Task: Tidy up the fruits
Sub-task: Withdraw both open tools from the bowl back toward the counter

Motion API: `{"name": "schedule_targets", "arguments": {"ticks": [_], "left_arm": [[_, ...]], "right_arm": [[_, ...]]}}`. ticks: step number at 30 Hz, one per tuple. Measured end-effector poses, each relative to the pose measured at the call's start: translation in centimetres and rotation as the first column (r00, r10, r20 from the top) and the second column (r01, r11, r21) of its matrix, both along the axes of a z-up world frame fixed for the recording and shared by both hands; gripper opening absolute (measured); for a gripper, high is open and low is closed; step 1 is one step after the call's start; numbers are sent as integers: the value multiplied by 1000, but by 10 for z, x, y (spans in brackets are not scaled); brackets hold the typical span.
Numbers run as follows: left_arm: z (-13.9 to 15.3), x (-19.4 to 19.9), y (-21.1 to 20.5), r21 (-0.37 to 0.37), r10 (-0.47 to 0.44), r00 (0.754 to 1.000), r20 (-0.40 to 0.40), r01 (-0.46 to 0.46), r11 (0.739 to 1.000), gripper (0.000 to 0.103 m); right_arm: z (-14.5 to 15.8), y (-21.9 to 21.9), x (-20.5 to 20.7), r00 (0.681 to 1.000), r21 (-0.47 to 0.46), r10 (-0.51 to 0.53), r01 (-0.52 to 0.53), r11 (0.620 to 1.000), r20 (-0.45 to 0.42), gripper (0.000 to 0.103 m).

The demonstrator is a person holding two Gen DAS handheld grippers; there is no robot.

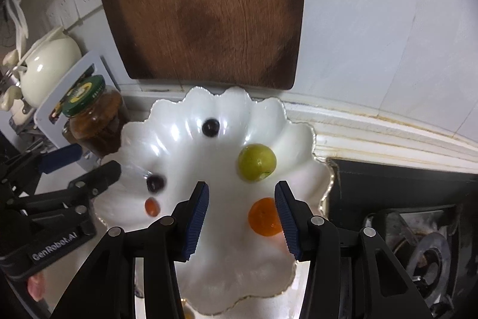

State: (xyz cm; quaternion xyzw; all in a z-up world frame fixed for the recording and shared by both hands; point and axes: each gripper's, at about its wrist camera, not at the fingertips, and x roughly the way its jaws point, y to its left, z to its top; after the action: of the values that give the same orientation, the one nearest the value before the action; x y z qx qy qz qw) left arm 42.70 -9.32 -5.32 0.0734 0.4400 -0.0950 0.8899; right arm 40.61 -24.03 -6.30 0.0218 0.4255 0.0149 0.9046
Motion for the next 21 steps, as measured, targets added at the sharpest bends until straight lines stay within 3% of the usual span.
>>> {"name": "schedule_targets", "arguments": {"ticks": [11,21], "left_arm": [[45,-43,18,-37,11,993,119,-7,999,68],[78,-90,34,-47,17,969,245,-5,999,71]], "right_arm": [[45,7,-50,986,-29,10,-5,1000,167,47],[71,22,-88,959,-19,38,-34,999,280,47]]}}
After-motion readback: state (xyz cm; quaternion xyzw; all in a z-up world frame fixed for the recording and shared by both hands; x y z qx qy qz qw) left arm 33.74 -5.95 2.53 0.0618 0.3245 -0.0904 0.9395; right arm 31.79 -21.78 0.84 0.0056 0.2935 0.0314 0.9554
